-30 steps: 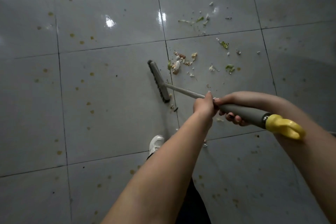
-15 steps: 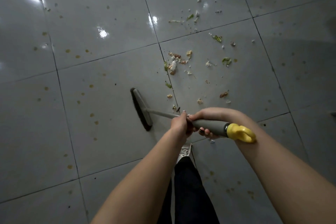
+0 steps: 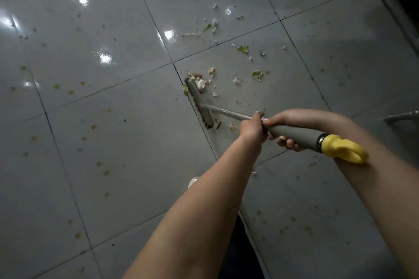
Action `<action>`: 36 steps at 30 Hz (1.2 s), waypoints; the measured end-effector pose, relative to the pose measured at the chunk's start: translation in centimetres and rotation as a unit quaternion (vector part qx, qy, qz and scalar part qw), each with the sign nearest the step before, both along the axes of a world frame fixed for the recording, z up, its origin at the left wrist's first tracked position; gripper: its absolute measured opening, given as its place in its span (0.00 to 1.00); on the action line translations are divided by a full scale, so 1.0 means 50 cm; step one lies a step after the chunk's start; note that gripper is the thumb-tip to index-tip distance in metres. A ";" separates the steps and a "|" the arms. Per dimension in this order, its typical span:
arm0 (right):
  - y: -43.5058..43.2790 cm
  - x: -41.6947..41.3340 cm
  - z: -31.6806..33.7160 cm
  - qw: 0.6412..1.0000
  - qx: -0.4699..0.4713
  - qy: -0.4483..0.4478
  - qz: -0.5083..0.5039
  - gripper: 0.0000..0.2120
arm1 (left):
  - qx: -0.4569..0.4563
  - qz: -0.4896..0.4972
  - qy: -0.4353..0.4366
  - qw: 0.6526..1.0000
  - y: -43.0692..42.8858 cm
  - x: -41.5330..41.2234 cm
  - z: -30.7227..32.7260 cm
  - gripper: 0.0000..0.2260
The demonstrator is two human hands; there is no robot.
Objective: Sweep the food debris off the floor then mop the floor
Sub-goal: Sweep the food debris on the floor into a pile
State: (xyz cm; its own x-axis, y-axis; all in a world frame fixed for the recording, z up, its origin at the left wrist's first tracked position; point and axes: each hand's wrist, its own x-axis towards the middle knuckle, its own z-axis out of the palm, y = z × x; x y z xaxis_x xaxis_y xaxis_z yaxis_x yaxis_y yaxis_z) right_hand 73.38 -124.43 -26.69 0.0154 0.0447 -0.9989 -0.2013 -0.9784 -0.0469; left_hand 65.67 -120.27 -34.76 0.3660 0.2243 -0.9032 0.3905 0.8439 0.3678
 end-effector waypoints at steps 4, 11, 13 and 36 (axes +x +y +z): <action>-0.027 0.013 0.023 0.996 0.029 0.042 -0.069 0.21 | 0.041 -0.048 0.009 0.998 -0.001 0.007 0.037 0.15; -0.030 0.013 0.053 0.983 0.082 0.008 -0.162 0.30 | 0.103 -0.127 0.008 0.987 0.016 0.025 0.108 0.15; -0.029 0.015 0.053 0.974 0.097 -0.069 -0.192 0.28 | 0.098 -0.146 -0.011 0.984 0.022 0.028 0.127 0.15; 0.238 -0.209 -0.035 0.743 0.018 -0.048 -0.668 0.19 | -0.085 -0.621 0.013 0.779 0.368 -0.069 0.213 0.12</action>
